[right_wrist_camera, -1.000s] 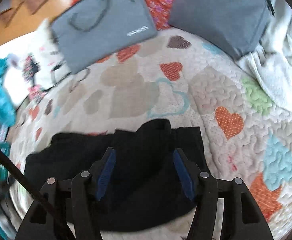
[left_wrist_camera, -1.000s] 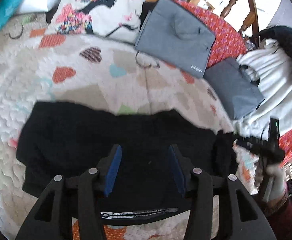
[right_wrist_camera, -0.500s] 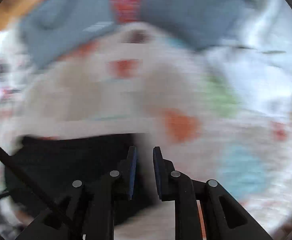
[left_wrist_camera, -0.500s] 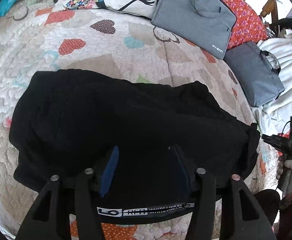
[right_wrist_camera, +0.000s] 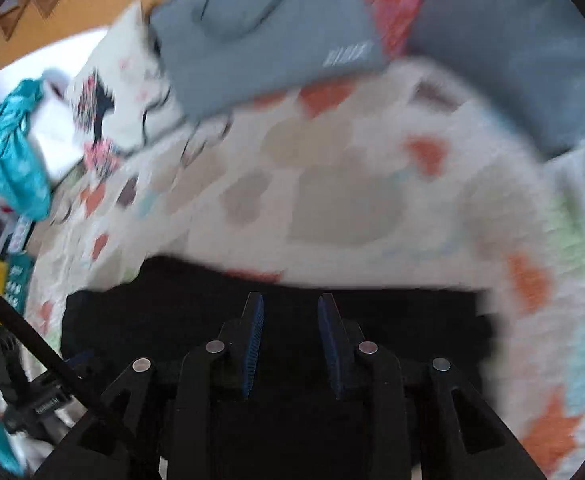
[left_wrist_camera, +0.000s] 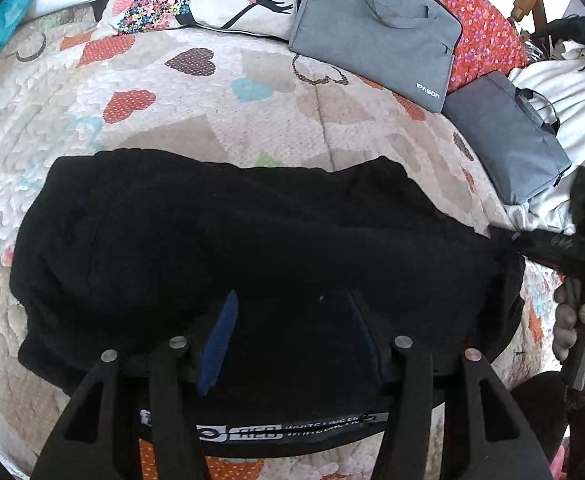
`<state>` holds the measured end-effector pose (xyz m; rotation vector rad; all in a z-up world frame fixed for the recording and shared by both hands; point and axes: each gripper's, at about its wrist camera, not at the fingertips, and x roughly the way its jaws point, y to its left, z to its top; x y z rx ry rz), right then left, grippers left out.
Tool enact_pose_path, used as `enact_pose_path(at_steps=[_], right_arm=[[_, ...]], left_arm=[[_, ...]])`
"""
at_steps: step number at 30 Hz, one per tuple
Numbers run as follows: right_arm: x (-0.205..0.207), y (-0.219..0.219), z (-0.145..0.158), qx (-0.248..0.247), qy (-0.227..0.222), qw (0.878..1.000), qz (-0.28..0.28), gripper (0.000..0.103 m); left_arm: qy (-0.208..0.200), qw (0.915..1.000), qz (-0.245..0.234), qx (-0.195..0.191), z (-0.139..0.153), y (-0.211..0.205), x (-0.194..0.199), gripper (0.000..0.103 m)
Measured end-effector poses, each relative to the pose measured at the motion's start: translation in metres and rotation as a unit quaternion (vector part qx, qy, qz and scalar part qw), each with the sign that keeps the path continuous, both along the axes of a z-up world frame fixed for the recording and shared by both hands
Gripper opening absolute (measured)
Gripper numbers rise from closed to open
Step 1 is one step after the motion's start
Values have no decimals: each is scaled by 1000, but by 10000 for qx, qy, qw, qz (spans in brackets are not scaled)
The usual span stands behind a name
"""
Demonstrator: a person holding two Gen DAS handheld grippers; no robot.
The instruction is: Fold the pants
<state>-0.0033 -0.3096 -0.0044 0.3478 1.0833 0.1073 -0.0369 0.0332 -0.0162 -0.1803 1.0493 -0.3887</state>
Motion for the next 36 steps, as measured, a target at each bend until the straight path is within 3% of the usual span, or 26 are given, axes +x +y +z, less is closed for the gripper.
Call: enact_pose_path(at_steps=[2, 6, 9, 10, 11, 12, 14, 17, 20, 21, 23, 25, 30, 36], right_arm=[[-3, 8, -18, -179, 453, 9985, 246, 31], [-52, -12, -24, -1150, 844, 9889, 423, 25], [-85, -50, -21, -1508, 1307, 9798, -92, 24], [-93, -60, -18, -1754, 1444, 9734, -295, 27], [-97, -68, -14, -2004, 1448, 9679, -458, 35], [-101, -74, -4, -2014, 1256, 9697, -578, 41], [-103, -76, 12, -1897, 863, 9754, -713, 42], [-91, -56, 26, -1502, 239, 9873, -456, 42], [-73, -39, 5, -707, 273, 9971, -12, 42], [-64, -35, -7, -759, 415, 9962, -38, 42], [-48, -29, -29, -1456, 738, 9864, -195, 42], [-39, -18, -26, -1763, 640, 9821, -169, 42], [-1, 55, 13, -1233, -257, 9880, 892, 42], [63, 141, 6, -1290, -657, 9698, 1961, 42]], left_arm=[[12, 9999, -1, 119, 0, 1, -2, 54], [99, 9998, -7, 157, -1, 6, -3, 54], [179, 9998, 10, 99, 1, 5, -3, 57], [180, 9998, -3, 74, 2, 4, -3, 57], [167, 9998, -58, 19, 3, 2, -5, 57], [130, 9998, -118, -30, 5, 0, -7, 57], [-29, 9992, -378, -150, 9, -9, -15, 57], [-105, 9966, -807, -111, 8, -26, -28, 57], [245, 9935, -1111, 18, -9, -39, -38, 57], [239, 9932, -1131, 98, -11, -40, -41, 57], [149, 9916, -1264, 224, -10, -42, -49, 57], [178, 9907, -1337, 167, -11, -40, -55, 61], [37, 9857, -1588, 568, -16, -49, -72, 65], [-82, 9830, -1674, 755, -18, -59, -76, 72]])
